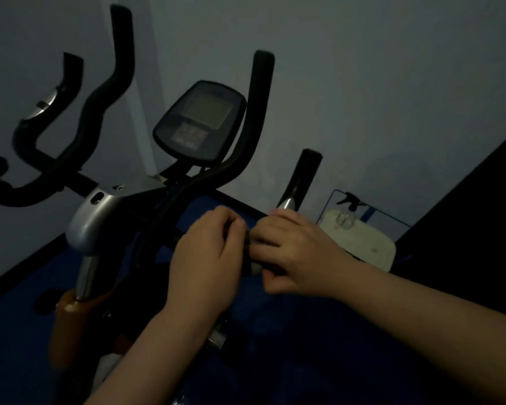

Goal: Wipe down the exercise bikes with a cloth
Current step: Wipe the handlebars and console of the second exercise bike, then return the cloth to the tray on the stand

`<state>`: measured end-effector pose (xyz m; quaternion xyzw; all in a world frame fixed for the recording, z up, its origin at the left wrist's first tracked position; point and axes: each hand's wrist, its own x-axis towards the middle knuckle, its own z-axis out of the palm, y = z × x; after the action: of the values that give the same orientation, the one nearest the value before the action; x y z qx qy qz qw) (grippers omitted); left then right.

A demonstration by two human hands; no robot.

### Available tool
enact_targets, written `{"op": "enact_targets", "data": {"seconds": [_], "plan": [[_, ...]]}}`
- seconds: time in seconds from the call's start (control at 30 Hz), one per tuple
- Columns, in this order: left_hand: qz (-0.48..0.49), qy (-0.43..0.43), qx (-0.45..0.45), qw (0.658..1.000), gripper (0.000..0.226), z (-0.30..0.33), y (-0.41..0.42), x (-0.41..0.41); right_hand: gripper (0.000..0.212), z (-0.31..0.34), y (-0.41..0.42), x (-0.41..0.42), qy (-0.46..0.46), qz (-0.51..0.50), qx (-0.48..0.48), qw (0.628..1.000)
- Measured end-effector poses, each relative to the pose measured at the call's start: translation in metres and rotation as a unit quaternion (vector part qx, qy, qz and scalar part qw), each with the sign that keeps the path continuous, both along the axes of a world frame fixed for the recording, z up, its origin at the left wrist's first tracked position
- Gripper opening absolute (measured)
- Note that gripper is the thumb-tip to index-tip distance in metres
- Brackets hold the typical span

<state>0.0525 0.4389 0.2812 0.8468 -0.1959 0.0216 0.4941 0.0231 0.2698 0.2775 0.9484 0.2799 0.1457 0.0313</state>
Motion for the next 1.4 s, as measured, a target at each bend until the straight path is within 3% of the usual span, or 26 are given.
{"op": "enact_targets", "data": {"seconds": [0.13,0.3,0.4,0.47,0.53,0.57,0.63,0.7,0.8,0.97,1.13,1.3,1.4], "plan": [[0.049,0.046,-0.027,0.997,0.023,-0.005,-0.013,0.01,0.03,0.014,-0.036,0.03,-0.094,-0.018,0.043,0.995],[0.054,0.064,0.101,0.991,0.029,-0.008,-0.016,0.005,0.02,0.037,-0.072,0.057,-0.16,0.017,-0.047,0.986],[0.071,0.056,0.096,0.991,0.028,-0.006,-0.025,-0.004,0.019,0.04,-0.078,0.061,-0.174,0.021,-0.049,0.983],[0.076,0.043,0.073,0.993,0.023,-0.003,-0.036,-0.014,0.023,0.037,-0.078,0.058,-0.17,0.006,-0.004,0.985],[0.072,0.011,0.045,0.996,0.017,-0.003,-0.048,-0.028,0.029,0.031,-0.078,0.047,-0.179,-0.047,0.103,0.977],[0.07,-0.009,0.024,0.997,0.013,-0.003,-0.052,-0.036,0.032,0.025,-0.077,0.037,-0.186,-0.1,0.187,0.959],[0.071,-0.064,0.0,0.995,0.01,-0.007,-0.06,-0.051,0.036,0.009,-0.077,0.014,-0.187,-0.216,0.374,0.882],[0.052,-0.117,0.006,0.992,0.014,-0.011,-0.067,-0.06,0.038,-0.012,-0.075,-0.012,-0.155,-0.29,0.466,0.822],[-0.033,-0.135,0.024,0.99,0.014,-0.024,-0.08,-0.066,0.04,-0.049,-0.069,-0.05,-0.098,-0.34,0.459,0.815],[-0.155,-0.069,0.126,0.977,0.018,-0.081,-0.097,-0.069,0.038,-0.1,-0.066,-0.112,-0.047,-0.45,0.495,0.741],[-0.226,-0.016,0.25,0.941,0.025,-0.13,-0.135,-0.08,0.037,-0.139,-0.08,-0.171,0.037,-0.542,0.463,0.701],[-0.287,-0.01,0.287,0.914,0.022,-0.16,-0.19,-0.101,0.039,-0.163,-0.116,-0.2,0.088,-0.592,0.475,0.645],[-0.295,-0.006,0.307,0.905,0.022,-0.175,-0.227,-0.105,0.039,-0.177,-0.152,-0.213,0.118,-0.596,0.462,0.646]]}}
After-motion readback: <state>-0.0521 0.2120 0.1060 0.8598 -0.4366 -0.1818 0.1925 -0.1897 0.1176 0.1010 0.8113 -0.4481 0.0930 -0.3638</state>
